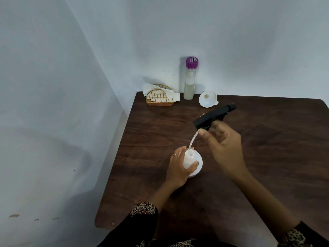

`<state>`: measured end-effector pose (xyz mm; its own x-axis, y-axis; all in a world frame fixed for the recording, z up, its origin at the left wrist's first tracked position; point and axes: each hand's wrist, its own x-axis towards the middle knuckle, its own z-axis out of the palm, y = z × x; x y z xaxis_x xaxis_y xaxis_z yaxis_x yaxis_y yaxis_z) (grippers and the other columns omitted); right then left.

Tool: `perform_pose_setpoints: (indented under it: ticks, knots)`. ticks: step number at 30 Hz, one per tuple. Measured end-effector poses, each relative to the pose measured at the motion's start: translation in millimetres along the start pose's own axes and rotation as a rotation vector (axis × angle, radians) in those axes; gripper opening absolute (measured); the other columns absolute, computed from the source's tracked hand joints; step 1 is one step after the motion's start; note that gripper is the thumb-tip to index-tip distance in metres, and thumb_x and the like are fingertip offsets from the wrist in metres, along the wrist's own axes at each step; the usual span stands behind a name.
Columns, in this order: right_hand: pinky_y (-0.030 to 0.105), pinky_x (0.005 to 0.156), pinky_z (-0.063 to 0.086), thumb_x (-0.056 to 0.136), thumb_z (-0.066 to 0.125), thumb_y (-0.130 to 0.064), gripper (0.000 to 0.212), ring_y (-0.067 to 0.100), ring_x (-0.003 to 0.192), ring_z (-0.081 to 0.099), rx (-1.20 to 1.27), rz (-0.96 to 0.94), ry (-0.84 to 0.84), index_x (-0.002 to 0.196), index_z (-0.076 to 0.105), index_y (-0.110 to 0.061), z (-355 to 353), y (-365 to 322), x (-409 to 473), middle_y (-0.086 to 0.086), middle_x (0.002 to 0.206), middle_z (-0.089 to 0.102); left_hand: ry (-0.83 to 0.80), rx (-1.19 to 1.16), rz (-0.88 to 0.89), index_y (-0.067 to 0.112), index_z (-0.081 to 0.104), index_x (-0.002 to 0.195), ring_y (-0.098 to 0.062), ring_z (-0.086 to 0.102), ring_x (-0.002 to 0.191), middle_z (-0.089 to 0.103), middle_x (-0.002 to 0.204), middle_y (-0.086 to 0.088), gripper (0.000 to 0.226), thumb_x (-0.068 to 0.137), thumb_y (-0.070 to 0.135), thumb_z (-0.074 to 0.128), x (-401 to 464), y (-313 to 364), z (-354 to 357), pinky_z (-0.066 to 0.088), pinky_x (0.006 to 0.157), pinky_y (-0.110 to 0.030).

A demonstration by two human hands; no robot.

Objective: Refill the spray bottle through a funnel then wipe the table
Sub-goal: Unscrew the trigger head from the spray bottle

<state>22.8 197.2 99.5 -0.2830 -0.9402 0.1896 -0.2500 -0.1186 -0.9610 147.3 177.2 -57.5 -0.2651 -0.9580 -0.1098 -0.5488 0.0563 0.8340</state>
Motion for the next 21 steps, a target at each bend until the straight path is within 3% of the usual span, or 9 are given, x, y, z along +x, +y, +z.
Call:
perform_pose_setpoints:
  ticks: [9, 15, 21]
  knots:
    - [0.018, 0.080, 0.052, 0.079, 0.073, -0.012, 0.018, 0.010, 0.089, 0.069, 0.093, -0.067, 0.094, 0.096, 0.068, -0.015, -5.5, -34.9, 9.2, -0.004, 0.090, 0.072, 0.001, 0.029, -0.008, 0.031, 0.049, 0.129, -0.015, 0.047, 0.115, 0.043, 0.135, 0.010, 0.068, 0.070, 0.065, 0.053, 2.4, -6.2, 3.6, 0.049, 0.092, -0.039]
    - [0.012, 0.074, 0.049, 0.078, 0.073, -0.011, 0.018, 0.001, 0.082, 0.067, 0.179, -0.106, 0.297, 0.094, 0.067, -0.019, -3.4, -42.4, 7.4, -0.020, 0.080, 0.071, 0.009, 0.046, -0.024, 0.029, 0.048, 0.129, -0.015, 0.045, 0.115, 0.042, 0.136, 0.010, 0.064, 0.074, 0.059, 0.058, 2.6, -7.2, 4.7, 0.050, 0.092, -0.035]
    - [0.017, 0.077, 0.050, 0.080, 0.073, -0.010, 0.025, 0.007, 0.085, 0.066, 0.243, -0.130, 0.434, 0.103, 0.067, 0.000, -7.6, -51.5, 14.7, 0.000, 0.091, 0.070, 0.000, 0.049, -0.024, 0.030, 0.047, 0.130, -0.014, 0.046, 0.115, 0.041, 0.137, 0.011, 0.068, 0.071, 0.063, 0.055, 4.7, -10.0, 6.4, 0.051, 0.092, -0.038]
